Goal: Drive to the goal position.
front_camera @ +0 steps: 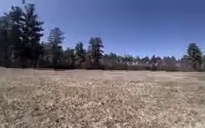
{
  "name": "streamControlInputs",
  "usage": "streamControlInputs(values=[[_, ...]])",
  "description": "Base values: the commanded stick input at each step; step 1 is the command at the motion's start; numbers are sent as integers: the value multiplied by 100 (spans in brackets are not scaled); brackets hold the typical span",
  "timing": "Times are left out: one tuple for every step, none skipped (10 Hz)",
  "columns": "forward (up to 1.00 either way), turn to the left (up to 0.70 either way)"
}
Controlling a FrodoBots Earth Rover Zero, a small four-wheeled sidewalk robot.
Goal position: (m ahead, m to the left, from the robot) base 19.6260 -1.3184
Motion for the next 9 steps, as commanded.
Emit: streamControlInputs(values=[[70,0],[70,0],[70,0],[70,0],[70,0],[70,0],[70,0],[70,0],[70,0]])
